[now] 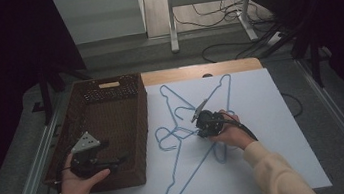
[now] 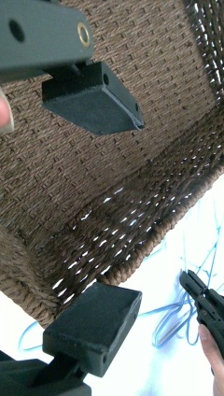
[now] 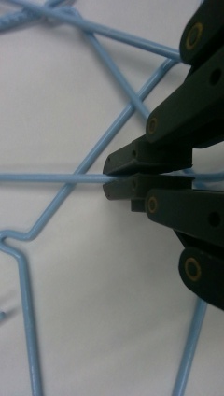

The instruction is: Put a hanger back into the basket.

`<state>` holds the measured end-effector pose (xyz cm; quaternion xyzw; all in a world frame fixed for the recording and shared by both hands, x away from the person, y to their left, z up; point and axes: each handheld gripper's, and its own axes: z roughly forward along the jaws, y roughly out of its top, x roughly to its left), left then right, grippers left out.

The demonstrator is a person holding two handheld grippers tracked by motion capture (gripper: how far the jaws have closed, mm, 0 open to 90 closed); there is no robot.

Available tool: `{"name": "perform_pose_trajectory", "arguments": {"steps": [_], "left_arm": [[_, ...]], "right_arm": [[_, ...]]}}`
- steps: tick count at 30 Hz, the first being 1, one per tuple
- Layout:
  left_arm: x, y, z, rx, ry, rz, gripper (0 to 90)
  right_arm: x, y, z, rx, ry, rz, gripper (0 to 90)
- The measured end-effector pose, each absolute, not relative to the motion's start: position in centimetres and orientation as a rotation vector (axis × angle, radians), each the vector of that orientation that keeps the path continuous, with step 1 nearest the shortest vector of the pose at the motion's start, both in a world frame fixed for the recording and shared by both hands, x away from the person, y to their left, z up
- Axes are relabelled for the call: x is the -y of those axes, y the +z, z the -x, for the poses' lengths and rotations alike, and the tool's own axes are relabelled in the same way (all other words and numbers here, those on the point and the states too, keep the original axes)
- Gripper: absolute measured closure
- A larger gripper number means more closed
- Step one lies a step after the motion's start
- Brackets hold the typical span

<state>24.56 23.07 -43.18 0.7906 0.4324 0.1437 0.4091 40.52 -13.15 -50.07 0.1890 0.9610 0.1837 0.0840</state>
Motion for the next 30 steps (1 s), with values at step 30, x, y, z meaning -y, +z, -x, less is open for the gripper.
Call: {"name": "perform_pose_trajectory", "arguments": {"steps": [30], "left_arm": [[-22.9,-42.7,-24.4,-1.069,0.414,-1.967,17.3]], "right_arm": [[22.6,-40.7,-40.7,-2.45,1.19,-0.933,87.9]]}}
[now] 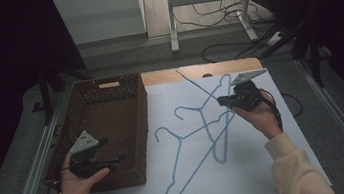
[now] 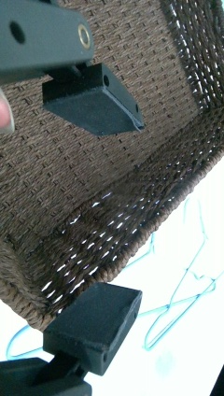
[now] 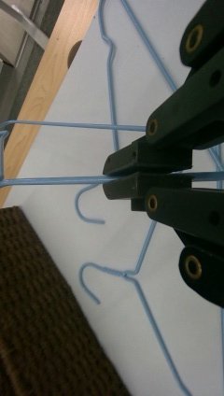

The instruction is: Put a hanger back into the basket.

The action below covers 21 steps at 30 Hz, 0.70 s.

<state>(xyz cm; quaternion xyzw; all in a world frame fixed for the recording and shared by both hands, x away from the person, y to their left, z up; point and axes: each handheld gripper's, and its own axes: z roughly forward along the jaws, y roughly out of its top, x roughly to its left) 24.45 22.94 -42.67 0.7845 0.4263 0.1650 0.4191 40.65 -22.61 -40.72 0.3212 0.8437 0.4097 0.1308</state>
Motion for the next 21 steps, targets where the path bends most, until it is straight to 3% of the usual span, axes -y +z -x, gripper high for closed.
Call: {"name": "perform_pose_trajectory", "arguments": {"steps": [21], "left_arm": [[-18.5,-40.9,-27.2,-0.89,0.358,-2.022,17.5]], "right_arm": [[23.9,-39.7,-35.9,-2.584,1.33,-0.857,87.9]]}}
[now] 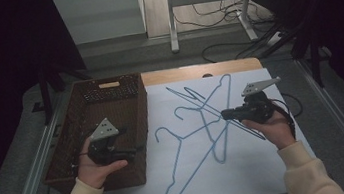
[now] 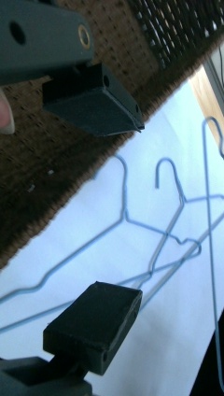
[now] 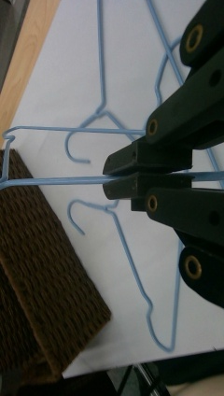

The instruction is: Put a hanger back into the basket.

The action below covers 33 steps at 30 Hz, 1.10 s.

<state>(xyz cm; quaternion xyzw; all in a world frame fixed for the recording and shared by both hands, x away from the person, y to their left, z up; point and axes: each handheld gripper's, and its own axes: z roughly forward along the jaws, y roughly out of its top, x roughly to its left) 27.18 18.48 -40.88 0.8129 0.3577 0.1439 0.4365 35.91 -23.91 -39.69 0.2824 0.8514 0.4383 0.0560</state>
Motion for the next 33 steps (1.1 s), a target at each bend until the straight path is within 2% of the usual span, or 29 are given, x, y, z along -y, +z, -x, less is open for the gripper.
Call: {"name": "perform_pose_trajectory", "arguments": {"steps": [22,33], "left_arm": [[-11.4,-40.3,-31.5,-0.764,0.262,-2.095,23.3],[-7.4,-42.1,-33.8,-0.699,0.243,-2.191,26.7]], "right_arm": [[25.8,-40.1,-33.2,-2.713,1.407,-0.793,87.9],[26.0,-39.6,-32.7,-2.754,1.493,-0.735,87.9]]}}
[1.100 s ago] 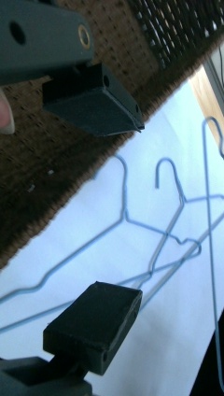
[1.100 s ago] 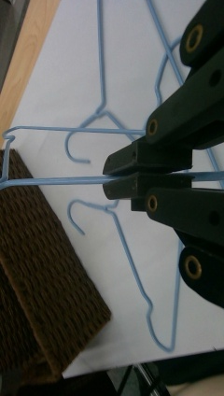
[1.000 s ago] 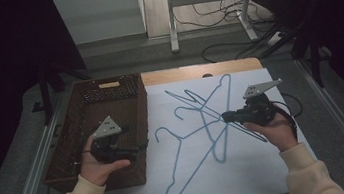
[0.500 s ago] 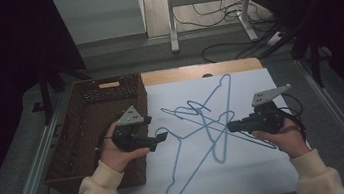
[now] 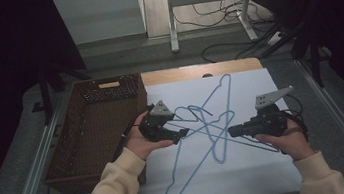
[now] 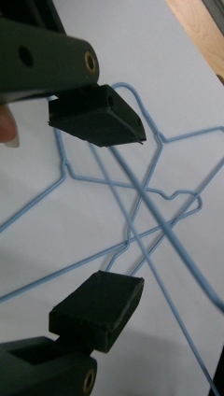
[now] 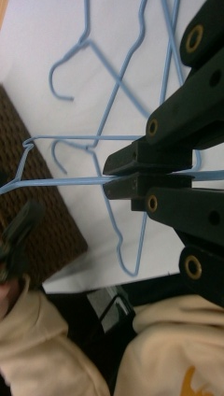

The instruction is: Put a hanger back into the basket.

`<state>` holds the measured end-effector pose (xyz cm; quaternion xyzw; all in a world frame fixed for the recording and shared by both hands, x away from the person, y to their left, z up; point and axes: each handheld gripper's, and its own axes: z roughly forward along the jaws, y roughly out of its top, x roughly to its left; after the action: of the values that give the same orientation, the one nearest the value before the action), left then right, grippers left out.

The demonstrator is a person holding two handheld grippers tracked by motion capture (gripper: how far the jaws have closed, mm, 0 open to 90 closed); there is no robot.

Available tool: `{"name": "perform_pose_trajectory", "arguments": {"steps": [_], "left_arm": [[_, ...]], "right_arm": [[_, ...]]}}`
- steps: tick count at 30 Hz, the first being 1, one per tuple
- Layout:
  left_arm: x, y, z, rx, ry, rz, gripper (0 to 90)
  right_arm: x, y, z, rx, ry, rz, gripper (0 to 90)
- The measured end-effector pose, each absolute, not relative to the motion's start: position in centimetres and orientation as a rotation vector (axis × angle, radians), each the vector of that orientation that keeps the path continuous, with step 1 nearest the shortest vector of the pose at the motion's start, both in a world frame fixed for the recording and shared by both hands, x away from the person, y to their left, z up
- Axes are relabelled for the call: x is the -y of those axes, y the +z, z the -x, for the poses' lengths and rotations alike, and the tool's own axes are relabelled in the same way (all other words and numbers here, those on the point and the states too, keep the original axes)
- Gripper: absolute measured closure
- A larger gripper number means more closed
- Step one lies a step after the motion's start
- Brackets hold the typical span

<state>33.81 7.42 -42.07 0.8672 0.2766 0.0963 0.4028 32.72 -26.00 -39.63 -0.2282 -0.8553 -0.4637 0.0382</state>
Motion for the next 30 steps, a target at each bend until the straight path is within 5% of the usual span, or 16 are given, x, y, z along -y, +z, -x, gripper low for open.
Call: {"name": "perform_pose_trajectory", "arguments": {"steps": [7,15,21,23,24,30], "left_arm": [[-6.4,-42.6,-34.1,-0.612,0.275,-2.24,32.7],[-5.3,-43.0,-33.8,-0.529,0.315,-2.282,65.4],[-5.1,-43.0,-33.3,-0.464,0.338,-2.326,77.2],[-5.0,-42.9,-33.1,-0.436,0.358,-2.346,80.1],[-4.9,-42.9,-32.9,-0.422,0.357,-2.357,85.1],[-4.8,-42.4,-32.2,-0.413,0.287,-2.338,85.6]], "right_arm": [[26.2,-39.5,-32.6,2.605,-1.425,0.658,87.9],[26.3,-39.6,-32.9,2.572,-1.422,0.598,87.8],[26.4,-39.4,-33.3,2.603,-1.398,0.598,87.5],[26.5,-39.3,-33.6,2.647,-1.393,0.618,85.9],[26.5,-39.2,-34.0,2.712,-1.409,0.664,77.9],[26.2,-39.4,-34.7,2.762,-1.44,0.727,64.2]]}}
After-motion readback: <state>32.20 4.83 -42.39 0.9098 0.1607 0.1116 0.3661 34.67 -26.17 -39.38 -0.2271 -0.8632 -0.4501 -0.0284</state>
